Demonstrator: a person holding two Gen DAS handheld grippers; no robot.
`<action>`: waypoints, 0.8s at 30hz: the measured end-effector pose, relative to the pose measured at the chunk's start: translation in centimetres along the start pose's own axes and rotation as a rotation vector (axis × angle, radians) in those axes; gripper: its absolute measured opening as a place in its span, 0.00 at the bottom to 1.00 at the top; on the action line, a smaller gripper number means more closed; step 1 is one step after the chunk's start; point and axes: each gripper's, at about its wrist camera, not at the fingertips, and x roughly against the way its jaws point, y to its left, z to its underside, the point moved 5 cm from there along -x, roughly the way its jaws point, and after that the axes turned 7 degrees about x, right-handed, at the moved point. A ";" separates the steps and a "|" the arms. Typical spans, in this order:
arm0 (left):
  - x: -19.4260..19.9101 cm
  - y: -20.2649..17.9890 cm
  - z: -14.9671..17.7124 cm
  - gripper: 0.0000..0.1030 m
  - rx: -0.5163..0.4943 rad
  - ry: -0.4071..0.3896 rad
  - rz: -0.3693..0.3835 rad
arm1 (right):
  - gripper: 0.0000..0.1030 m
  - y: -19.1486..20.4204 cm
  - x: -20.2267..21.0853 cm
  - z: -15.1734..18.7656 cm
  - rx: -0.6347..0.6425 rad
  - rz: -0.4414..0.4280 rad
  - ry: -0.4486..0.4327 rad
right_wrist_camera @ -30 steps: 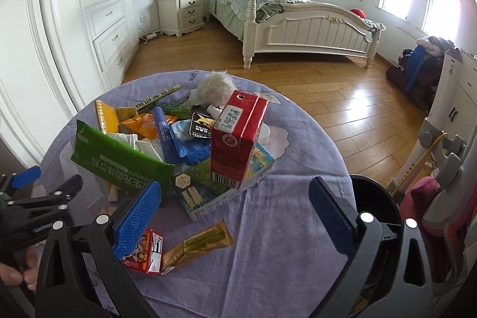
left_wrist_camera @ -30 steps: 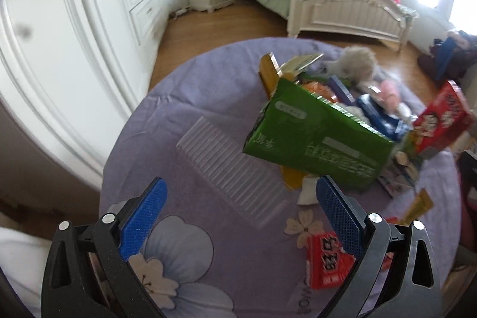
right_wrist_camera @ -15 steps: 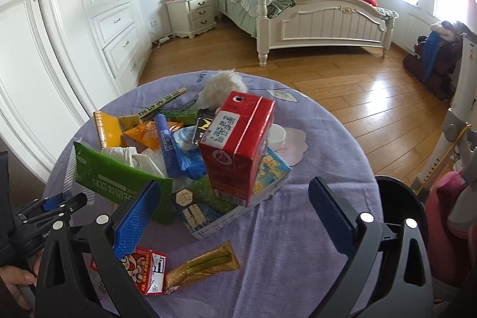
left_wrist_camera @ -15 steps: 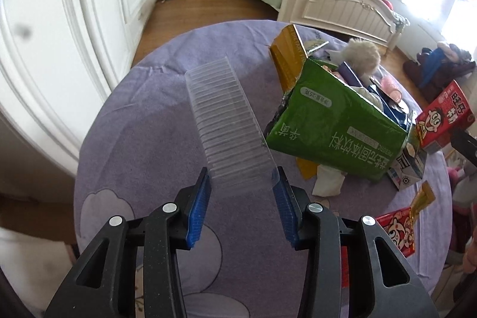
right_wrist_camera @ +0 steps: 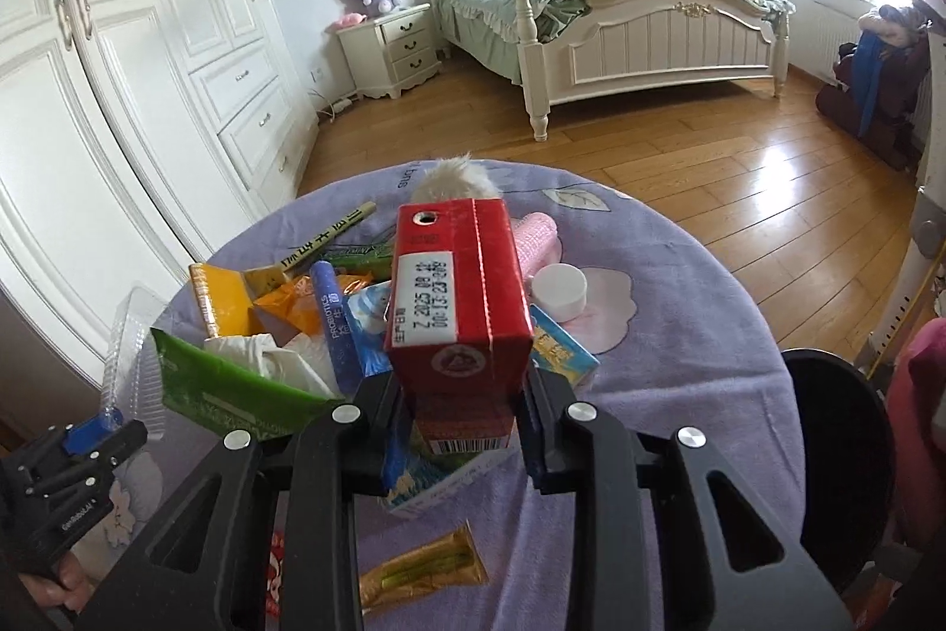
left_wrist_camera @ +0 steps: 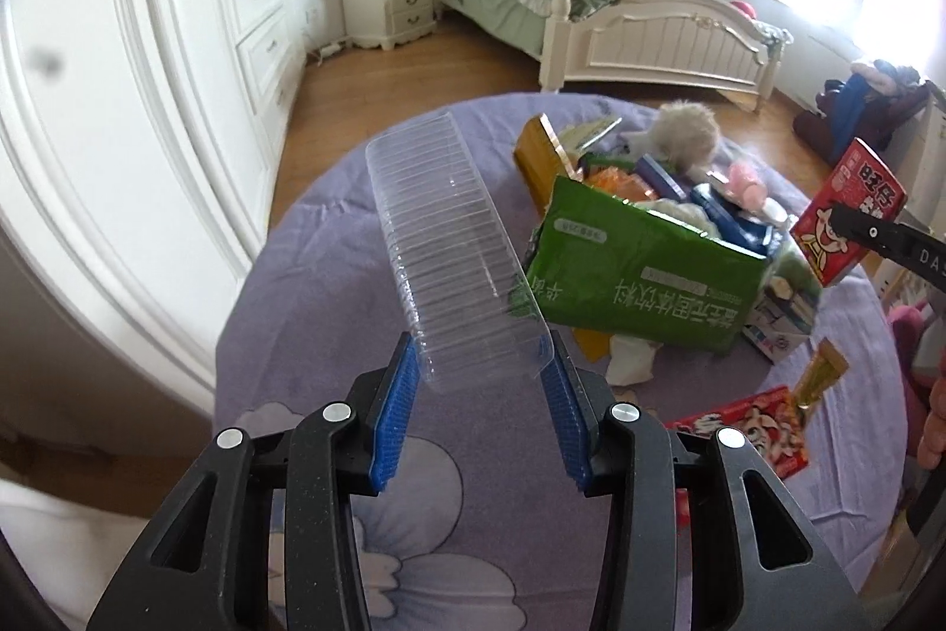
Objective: Collect trash
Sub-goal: 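Carry the tray and red carton to the black bin and release both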
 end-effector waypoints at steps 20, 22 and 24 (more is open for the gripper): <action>5.2 -23.8 0.8 0.41 -0.439 -0.012 0.499 | 0.28 -17.1 7.7 7.8 -0.198 0.385 0.044; 4.6 -28.0 1.6 0.41 -0.501 0.024 0.573 | 0.28 -19.6 7.7 9.0 -0.230 0.427 0.069; 3.8 -31.7 2.4 0.41 -0.553 0.072 0.645 | 0.28 -21.5 7.6 9.7 -0.253 0.459 0.087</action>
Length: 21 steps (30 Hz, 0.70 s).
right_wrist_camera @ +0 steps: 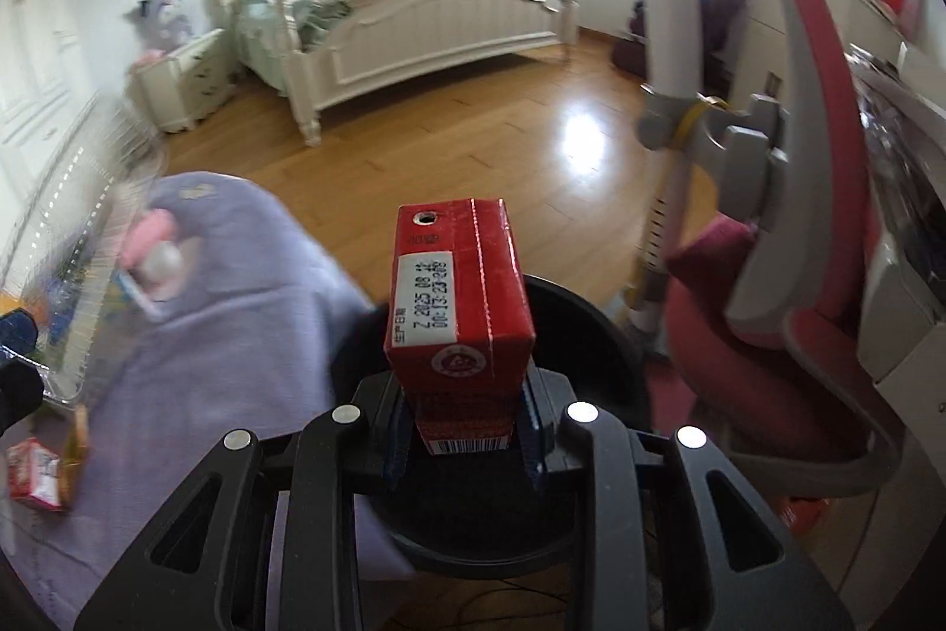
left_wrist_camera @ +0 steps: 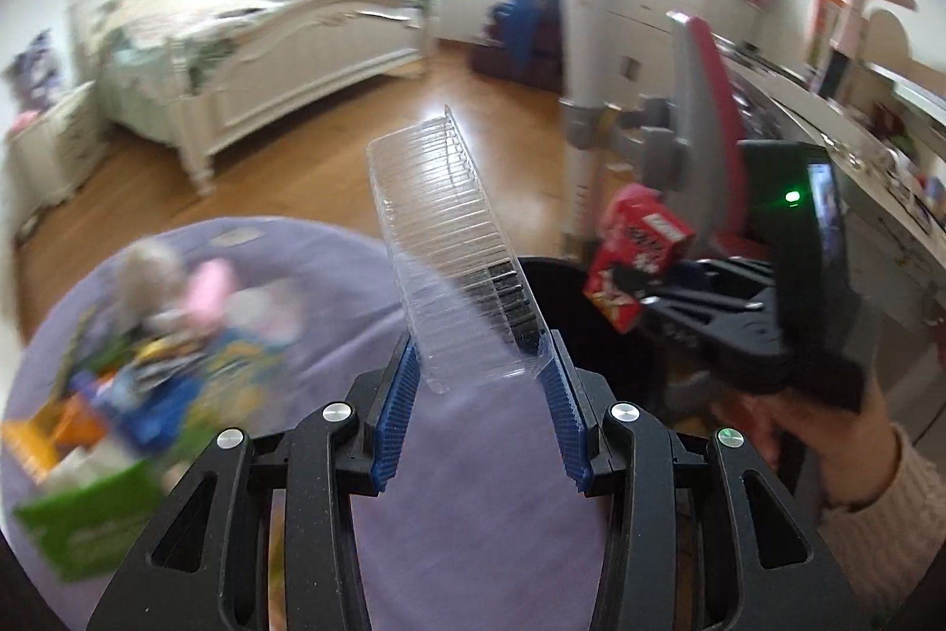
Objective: Collect trash
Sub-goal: 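Carry the tray and red carton to the black bin and release both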
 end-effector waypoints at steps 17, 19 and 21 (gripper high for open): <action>-7.2 -3.7 -1.4 0.73 -0.080 0.131 0.018 | 0.84 -3.2 -2.8 -0.4 -0.082 0.080 0.038; -5.4 -2.4 -1.0 0.73 -0.053 0.108 0.006 | 0.84 -2.7 -2.7 -0.8 -0.065 0.056 0.030; -2.5 -0.8 -0.1 0.73 -0.037 0.070 -0.028 | 0.84 -1.2 -2.1 -1.0 -0.034 0.020 0.020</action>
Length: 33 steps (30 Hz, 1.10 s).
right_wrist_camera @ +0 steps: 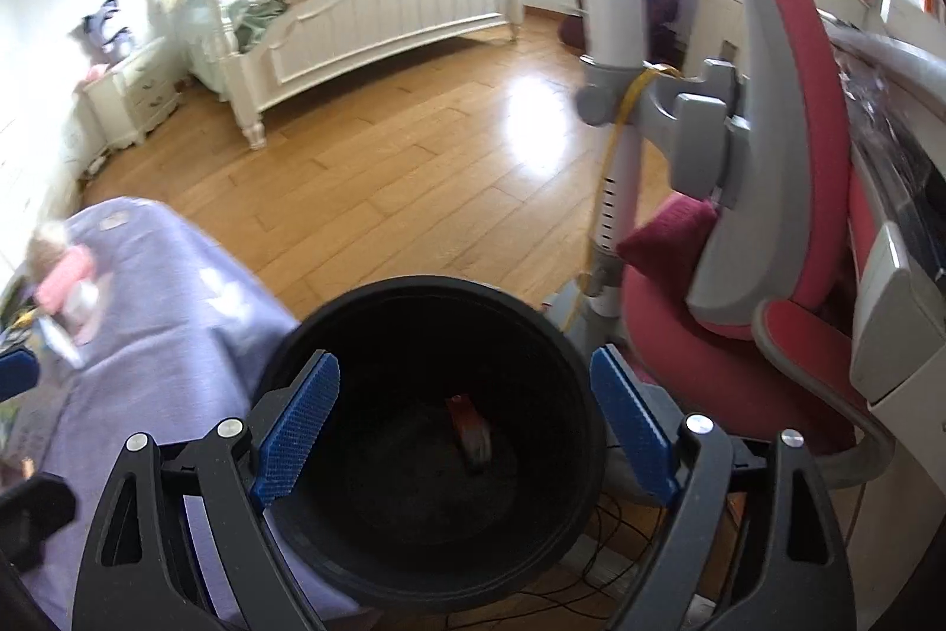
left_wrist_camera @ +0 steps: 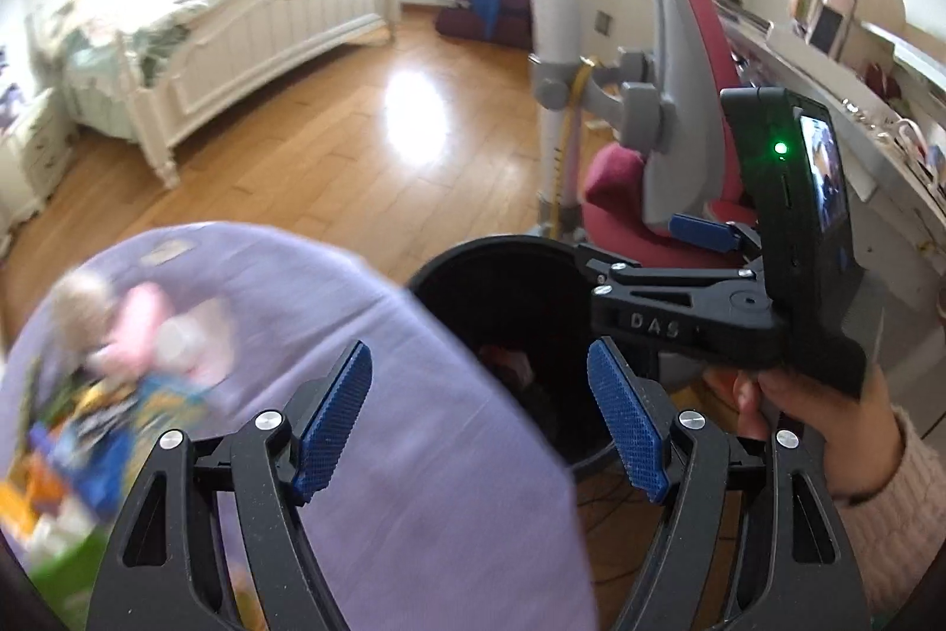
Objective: Collect trash
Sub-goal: 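Carry the tray and red carton to the black bin and release both, then grasp the red snack box with the left gripper while the right grasps the milk carton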
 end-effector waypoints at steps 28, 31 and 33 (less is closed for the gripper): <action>12.0 15.9 15.5 0.81 0.124 -0.030 -0.277 | 0.84 23.4 7.7 0.5 0.352 -0.297 -0.070; 11.4 15.8 15.9 0.81 0.055 0.000 -0.209 | 0.84 23.5 8.0 0.5 0.356 -0.285 -0.073; 10.9 15.7 16.1 0.81 -0.004 0.022 -0.164 | 0.84 23.7 8.0 0.4 0.357 -0.273 -0.075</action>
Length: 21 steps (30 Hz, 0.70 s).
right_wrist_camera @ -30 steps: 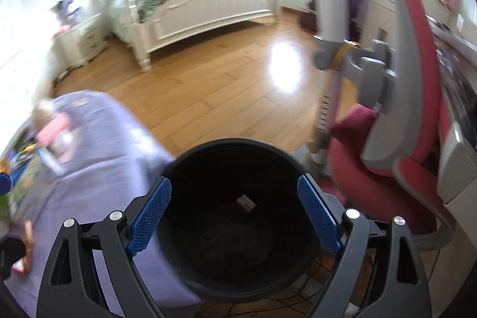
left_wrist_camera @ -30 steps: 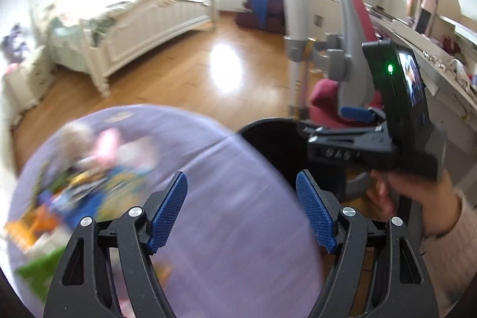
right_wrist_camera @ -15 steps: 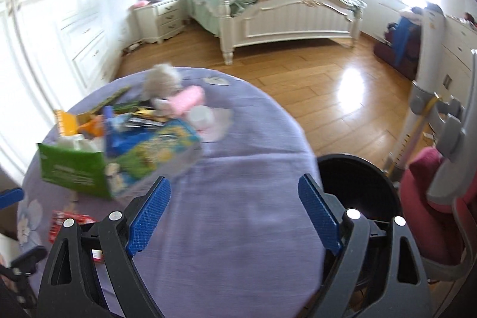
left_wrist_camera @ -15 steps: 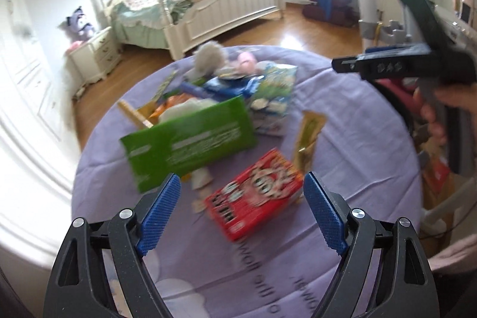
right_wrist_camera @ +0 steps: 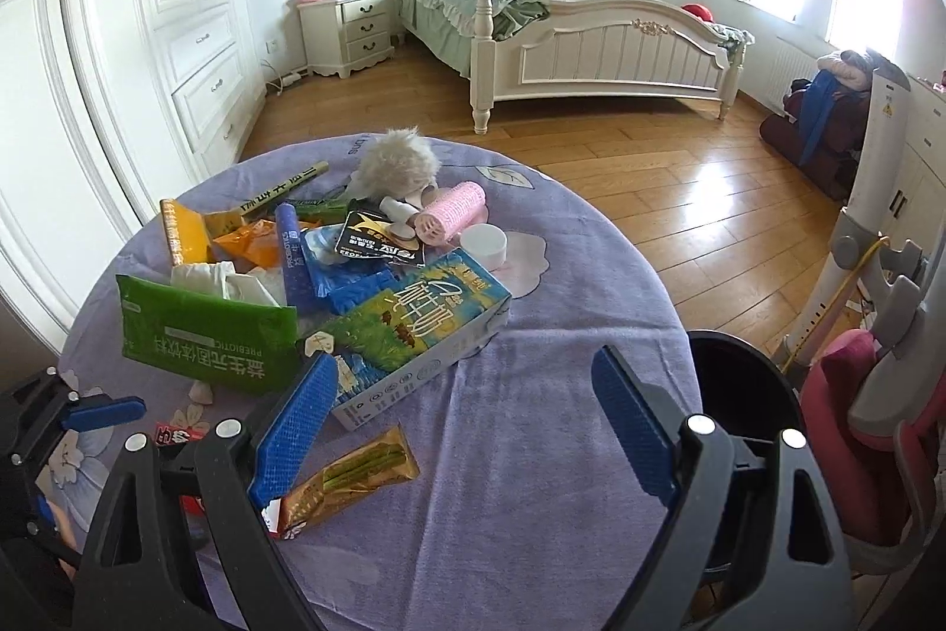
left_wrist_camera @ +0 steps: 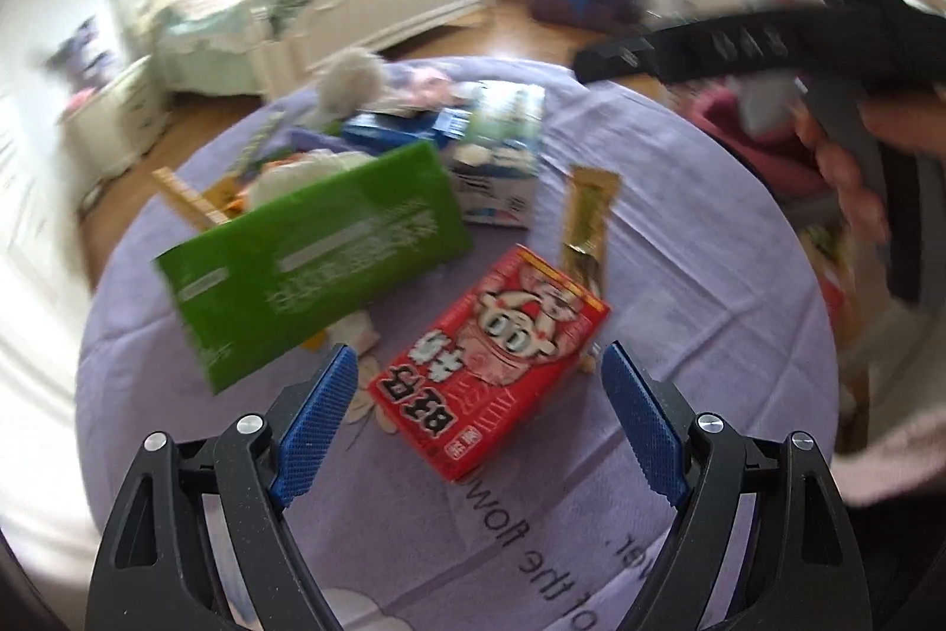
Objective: Collect trash
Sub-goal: 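Grasp the red snack box with the left gripper while the right grasps the milk carton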
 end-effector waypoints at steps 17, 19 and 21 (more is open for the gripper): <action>-1.7 -1.1 -0.5 0.50 -0.092 0.018 0.001 | 0.85 -0.2 -2.4 -0.2 -0.087 0.025 0.042; -0.5 -0.8 -0.9 0.50 -0.036 -0.022 -0.009 | 0.85 -0.2 -3.7 -0.4 -0.148 0.018 0.064; 1.2 -0.7 -1.4 0.50 0.008 -0.078 -0.030 | 0.85 0.0 -4.9 -0.4 -0.213 -0.003 0.088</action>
